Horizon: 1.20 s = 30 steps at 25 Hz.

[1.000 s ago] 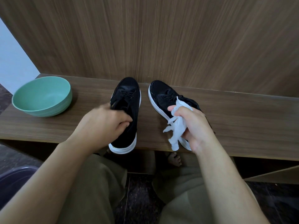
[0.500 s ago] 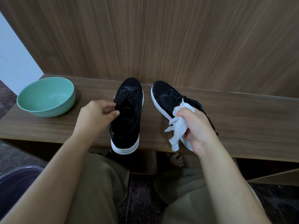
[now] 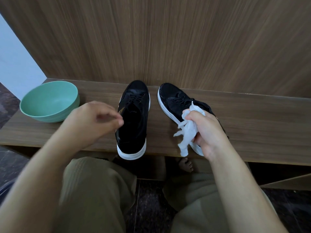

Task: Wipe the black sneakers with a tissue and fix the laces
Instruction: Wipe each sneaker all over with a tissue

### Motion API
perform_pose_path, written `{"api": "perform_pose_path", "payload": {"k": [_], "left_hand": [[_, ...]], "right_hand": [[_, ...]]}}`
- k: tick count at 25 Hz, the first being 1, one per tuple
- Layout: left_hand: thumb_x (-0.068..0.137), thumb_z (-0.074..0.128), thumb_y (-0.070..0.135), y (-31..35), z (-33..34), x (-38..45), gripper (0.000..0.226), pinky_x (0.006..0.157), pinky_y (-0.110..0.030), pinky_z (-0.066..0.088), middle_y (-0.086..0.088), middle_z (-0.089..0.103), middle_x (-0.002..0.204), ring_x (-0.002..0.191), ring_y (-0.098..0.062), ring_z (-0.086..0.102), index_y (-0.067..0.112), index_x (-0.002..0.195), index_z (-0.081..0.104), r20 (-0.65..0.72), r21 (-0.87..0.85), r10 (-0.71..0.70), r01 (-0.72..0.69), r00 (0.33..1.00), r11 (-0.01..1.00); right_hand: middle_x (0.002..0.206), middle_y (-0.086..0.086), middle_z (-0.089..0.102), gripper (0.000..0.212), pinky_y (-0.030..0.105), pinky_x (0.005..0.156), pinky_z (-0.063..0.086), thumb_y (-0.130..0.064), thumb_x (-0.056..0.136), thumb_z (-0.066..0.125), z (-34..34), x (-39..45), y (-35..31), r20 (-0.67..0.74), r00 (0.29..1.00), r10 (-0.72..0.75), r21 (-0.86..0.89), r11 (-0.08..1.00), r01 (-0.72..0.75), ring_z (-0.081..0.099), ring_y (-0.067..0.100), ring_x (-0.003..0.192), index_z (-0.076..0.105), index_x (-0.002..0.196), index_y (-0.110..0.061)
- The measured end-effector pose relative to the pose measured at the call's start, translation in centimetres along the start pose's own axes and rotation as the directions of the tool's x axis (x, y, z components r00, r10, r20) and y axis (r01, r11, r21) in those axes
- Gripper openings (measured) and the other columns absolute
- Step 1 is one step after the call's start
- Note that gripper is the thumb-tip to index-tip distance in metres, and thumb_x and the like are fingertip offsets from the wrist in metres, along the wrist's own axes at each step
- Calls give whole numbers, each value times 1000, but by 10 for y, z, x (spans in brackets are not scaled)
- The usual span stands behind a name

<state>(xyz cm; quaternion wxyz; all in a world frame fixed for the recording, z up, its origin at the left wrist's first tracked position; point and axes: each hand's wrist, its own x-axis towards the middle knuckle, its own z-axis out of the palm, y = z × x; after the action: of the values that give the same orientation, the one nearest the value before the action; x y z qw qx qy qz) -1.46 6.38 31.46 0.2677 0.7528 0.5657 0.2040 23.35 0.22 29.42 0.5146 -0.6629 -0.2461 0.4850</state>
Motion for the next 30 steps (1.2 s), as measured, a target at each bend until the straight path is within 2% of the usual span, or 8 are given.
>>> {"api": "perform_pose_path", "payload": {"k": [4,9,12,15,19,24,27,30], "left_hand": [[64,83,27,-2,-3,-9,21,66,-12,44,13,69,75,68,5,61,41,73,70,288,28,27,-37,957,999],[50,69,68,4,8,-9,46,83,-14,39,21,51,93,93,2,52,50,92,61,398,231,71,-175,915,957],[64,59,71,24,36,-9,59,102,-38,29,18,41,123,121,-11,37,41,115,59,113,447,93,-134,989,884],[72,58,66,43,66,11,84,110,-58,12,2,9,155,142,-31,8,39,142,21,17,471,-29,17,999,882],[81,66,24,22,79,30,86,112,-57,20,-3,-10,157,141,-42,0,50,141,10,193,172,-112,79,975,982],[81,67,6,-29,40,24,81,109,-26,25,20,18,151,138,-4,22,44,140,28,169,-378,108,-37,980,925],[82,67,6,-44,29,16,80,110,-23,22,29,19,148,135,8,20,45,140,28,184,-583,118,12,976,813],[71,65,21,-46,31,18,86,98,-3,22,31,9,149,131,20,12,46,141,23,201,-578,130,10,971,816]], "right_hand": [[76,4,60,10,31,61,44,-11,83,56,3,0,-2,6,1000,-8,14,1000,8,58,18,69,64,86,-17],[76,2,58,9,30,62,45,-12,83,57,5,-2,1,18,1000,-19,2,1000,19,58,15,67,62,87,-18],[84,6,61,12,36,71,49,-12,84,56,3,1,2,3,1000,-19,27,999,19,61,19,76,60,94,-16],[88,8,60,15,42,76,52,-14,85,57,5,3,5,-31,999,-17,40,999,18,61,21,80,53,99,-15],[84,7,62,10,27,53,48,-14,91,56,4,0,7,-9,997,-81,59,995,81,60,15,67,48,95,-18],[77,4,62,11,36,77,50,-7,90,54,22,-14,3,114,957,-267,230,944,236,60,19,80,60,82,-11],[80,6,62,17,36,80,49,-23,87,55,59,-26,-9,278,904,-324,480,862,161,59,19,82,61,81,-8],[83,-6,64,14,25,76,48,-24,83,57,97,-17,9,244,840,-484,46,871,488,60,8,83,63,81,-12]]}}
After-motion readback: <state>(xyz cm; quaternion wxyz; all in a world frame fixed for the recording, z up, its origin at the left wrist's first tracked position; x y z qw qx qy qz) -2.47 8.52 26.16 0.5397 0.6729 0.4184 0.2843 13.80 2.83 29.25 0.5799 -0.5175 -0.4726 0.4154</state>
